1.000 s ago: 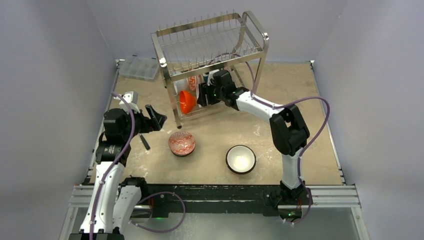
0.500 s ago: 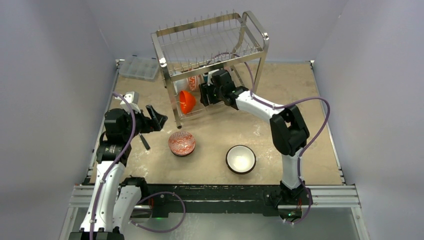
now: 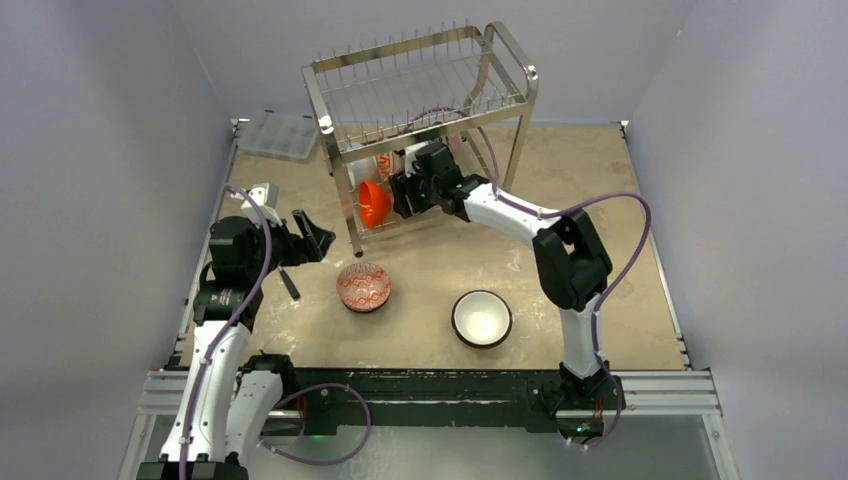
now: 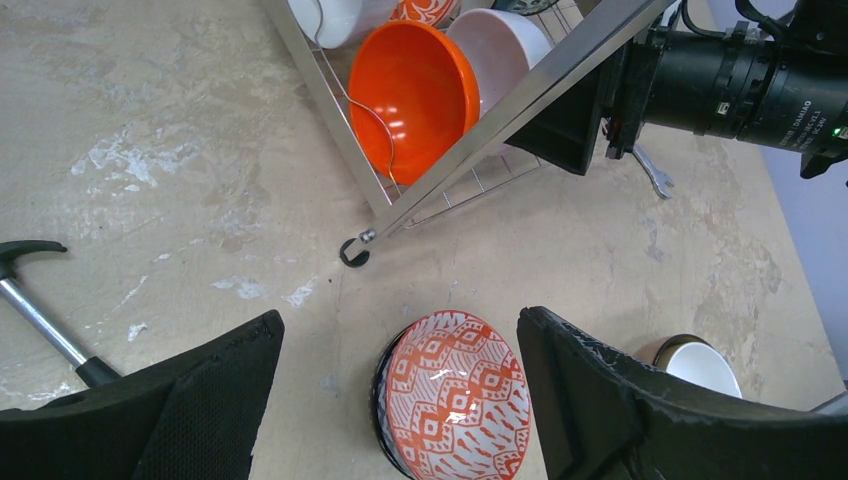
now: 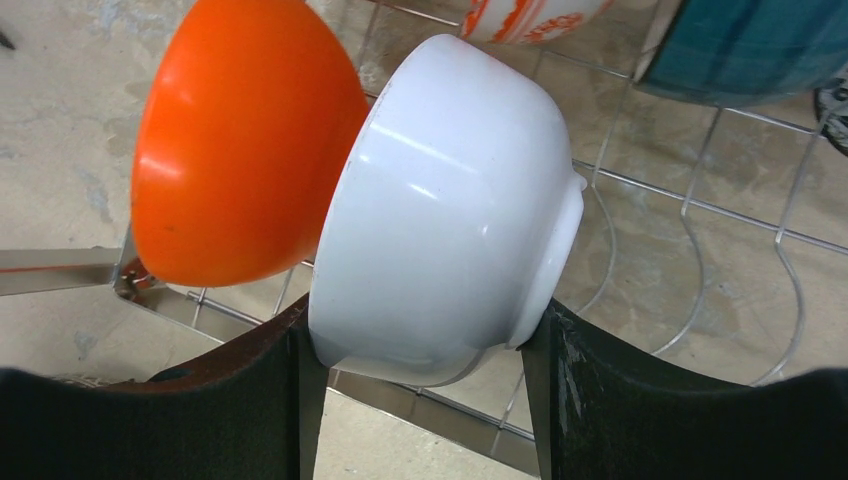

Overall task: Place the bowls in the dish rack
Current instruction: Place the bowl in the dish rack.

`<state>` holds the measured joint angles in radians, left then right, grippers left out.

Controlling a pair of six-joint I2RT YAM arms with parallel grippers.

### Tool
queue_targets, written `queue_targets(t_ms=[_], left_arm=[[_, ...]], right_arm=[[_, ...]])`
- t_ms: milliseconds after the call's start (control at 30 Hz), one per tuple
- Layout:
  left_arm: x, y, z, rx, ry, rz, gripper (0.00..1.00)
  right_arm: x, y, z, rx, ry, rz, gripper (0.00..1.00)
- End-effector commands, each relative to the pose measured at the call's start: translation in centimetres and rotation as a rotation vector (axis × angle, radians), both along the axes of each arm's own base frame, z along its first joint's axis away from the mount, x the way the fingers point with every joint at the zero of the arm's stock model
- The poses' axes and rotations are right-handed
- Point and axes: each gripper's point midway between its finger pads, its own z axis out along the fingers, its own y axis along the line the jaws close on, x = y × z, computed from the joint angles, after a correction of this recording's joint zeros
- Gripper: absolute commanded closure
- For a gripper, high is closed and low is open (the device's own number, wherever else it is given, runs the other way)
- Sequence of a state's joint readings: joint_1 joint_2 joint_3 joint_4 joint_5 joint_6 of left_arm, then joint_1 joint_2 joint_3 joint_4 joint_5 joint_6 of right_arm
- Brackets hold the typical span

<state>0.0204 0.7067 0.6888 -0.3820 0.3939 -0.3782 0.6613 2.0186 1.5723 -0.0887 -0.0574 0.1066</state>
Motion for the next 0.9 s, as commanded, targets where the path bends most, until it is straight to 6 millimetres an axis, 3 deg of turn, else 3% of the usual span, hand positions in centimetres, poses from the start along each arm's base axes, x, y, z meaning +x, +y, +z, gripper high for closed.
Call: queue_targets(t_ms=[0,233,600,867], left_arm=[[0.5,0.1,0.8,0.005,-0.042,-0.003,0.14],[0.6,0.3,0.7,0.008,-0.036,0.008,0.14],[0.8,0.1,0.2,0.002,-0.017,-0.001,0.13],[1.3,0.8,-3.0,-0.011,0.166,0.060,0.16]], right_arm=[[-0.2,0.7,1.3,0.012,-0.014,0.038,0.51],[-0.5,0.1,3.4,0.062,-0.055,-0.001,0.03],[-2.9,-0.7,5.4,0.154,-0.017,-0.035,0.01],[-6.5,-0.4,7.0,0.303,0.069,-0.008,0.01]])
